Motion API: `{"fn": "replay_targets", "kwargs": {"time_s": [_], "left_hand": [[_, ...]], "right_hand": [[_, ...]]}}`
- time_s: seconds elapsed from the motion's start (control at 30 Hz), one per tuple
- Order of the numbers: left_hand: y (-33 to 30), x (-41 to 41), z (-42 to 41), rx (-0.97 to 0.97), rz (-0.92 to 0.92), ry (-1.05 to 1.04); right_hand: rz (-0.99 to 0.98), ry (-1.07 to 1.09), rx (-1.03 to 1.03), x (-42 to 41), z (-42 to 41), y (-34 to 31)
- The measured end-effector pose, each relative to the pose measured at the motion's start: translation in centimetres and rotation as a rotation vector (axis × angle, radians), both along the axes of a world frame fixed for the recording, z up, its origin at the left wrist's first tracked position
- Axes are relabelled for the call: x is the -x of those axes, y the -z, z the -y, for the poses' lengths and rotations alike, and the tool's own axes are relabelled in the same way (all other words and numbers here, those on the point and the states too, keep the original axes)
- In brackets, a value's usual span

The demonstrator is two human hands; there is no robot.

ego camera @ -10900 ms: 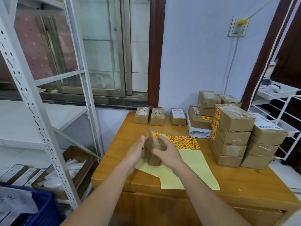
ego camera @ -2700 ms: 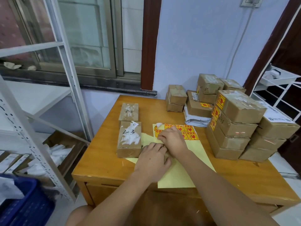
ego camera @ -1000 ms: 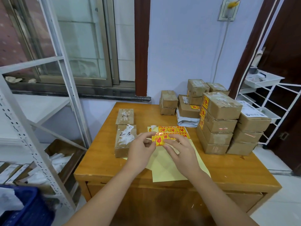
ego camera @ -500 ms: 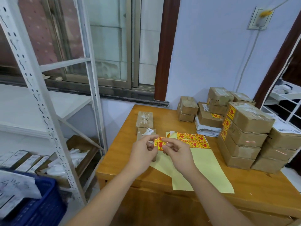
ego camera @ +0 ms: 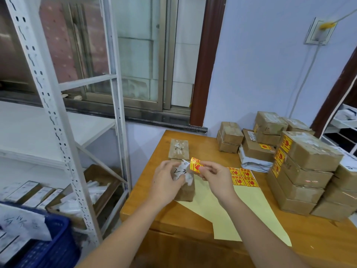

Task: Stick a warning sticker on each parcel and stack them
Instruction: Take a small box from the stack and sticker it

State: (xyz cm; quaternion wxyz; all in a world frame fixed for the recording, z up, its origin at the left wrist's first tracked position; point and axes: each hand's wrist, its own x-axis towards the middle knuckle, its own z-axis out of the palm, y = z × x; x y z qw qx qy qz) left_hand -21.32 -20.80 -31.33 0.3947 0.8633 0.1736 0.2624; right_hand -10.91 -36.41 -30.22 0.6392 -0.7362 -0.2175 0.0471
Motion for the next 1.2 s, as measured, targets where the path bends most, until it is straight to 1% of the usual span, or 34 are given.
{"fn": "replay_targets", "kwargs": {"time_s": [0.13,0.2,0.4,0.57,0.77,1.0,1.13,1.2], "left_hand": [[0.7,-0.3,-0.3,-0.060,-0.195,0.036],[1.1,-0.4,-0.2,-0.064,-0.234,0.035],[1.7,0.1,0.7,-0.097,-0.218,0.005],[2.0,0.7,2.6,-0.081,-0.164,-0.033],[2.1,0.9,3.5,0.015,-0.113,-0.027],[1.7,0.8,2.1,0.197,-0.082,-0.014],[1.1,0.0,0.8,0.223,-0.123,-0.008],[1.3,-0.3,0.6,0.206,-0.151,0.005]], "right_hand": [[0.011,0.041,0.050,-0.7,-0.2,-0.1],[0.029,0.057,0.089,-1.1,-0.3,-0.1],[0.111,0.074,0.170,-1.9,-1.1,0.1],[0.145,0.034,0.192,-1.7,-3.0,0.1],[0.217,0.003,0.271,-1.3,-5.0,0.7],[0.242,0.012,0.346,-1.9,-5.2,1.4],[0.282,0.010,0.379,-2.1,-5.6,1.4],[0.294,0.003,0.402,-2.2,-5.8,1.3]]}}
